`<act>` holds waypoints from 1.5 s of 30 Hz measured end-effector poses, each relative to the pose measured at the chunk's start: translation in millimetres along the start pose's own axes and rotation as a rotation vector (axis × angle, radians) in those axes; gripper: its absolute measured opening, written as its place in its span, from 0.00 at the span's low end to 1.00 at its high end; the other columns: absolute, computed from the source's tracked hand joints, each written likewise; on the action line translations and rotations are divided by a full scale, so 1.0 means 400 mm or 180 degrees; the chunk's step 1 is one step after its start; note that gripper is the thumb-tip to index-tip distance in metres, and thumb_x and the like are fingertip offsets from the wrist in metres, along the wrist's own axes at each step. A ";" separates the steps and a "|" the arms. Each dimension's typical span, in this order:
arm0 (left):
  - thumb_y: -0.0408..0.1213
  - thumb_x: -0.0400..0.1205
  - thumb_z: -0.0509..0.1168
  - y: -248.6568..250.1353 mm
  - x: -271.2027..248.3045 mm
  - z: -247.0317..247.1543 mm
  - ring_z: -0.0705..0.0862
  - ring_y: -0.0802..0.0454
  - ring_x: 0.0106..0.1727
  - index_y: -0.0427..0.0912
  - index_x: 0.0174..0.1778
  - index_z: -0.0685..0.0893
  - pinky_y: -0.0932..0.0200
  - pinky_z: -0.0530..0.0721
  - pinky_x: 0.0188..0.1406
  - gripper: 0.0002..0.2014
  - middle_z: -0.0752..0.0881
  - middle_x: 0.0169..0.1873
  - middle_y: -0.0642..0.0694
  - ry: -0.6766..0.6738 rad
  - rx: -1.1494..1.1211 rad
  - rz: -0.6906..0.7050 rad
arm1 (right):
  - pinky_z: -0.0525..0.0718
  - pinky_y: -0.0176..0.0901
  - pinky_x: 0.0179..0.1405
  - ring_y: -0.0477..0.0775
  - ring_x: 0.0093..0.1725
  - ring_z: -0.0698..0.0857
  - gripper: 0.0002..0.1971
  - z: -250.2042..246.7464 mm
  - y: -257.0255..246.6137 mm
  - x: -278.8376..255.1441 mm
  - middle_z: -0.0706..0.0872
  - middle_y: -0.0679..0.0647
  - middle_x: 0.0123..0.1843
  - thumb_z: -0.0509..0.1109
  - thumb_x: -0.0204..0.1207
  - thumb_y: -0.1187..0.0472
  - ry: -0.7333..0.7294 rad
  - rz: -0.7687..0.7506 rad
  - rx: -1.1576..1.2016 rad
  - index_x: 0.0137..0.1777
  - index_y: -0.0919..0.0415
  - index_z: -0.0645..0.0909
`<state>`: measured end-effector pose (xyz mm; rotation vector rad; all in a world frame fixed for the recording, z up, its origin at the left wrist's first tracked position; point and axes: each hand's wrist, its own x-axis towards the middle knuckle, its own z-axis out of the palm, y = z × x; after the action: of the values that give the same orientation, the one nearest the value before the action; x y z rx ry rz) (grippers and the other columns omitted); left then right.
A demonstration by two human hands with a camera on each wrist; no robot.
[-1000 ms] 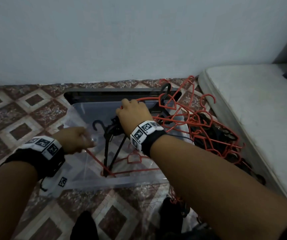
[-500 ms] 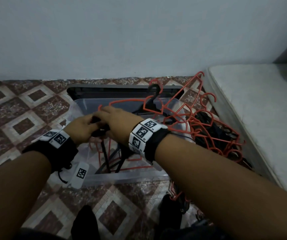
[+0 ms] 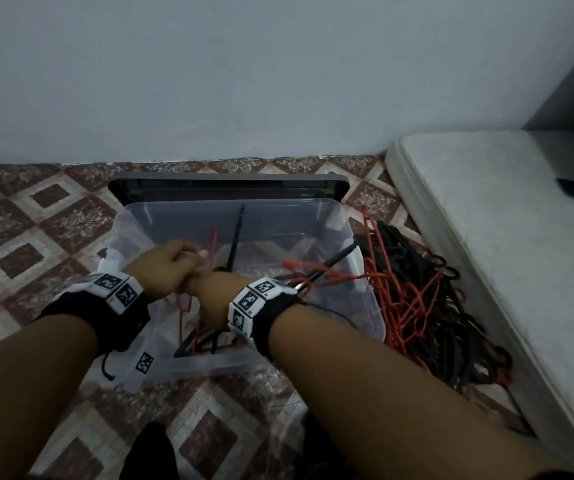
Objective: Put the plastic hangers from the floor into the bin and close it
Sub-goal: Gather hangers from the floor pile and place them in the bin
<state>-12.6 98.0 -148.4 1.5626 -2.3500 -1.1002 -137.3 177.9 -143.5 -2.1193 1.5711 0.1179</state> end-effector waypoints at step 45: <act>0.57 0.77 0.63 0.481 0.063 0.327 0.84 0.42 0.58 0.52 0.67 0.79 0.55 0.80 0.53 0.23 0.85 0.61 0.46 -0.1148 0.2439 0.1754 | 0.91 0.55 0.49 0.59 0.43 0.92 0.17 -0.019 0.571 -0.498 0.93 0.53 0.39 0.80 0.65 0.71 0.0696 0.2599 0.1992 0.49 0.50 0.89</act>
<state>-230.3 182.4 -132.1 0.7261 -3.4018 -0.3814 -414.6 300.2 -143.0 -0.9709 2.1565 -0.3062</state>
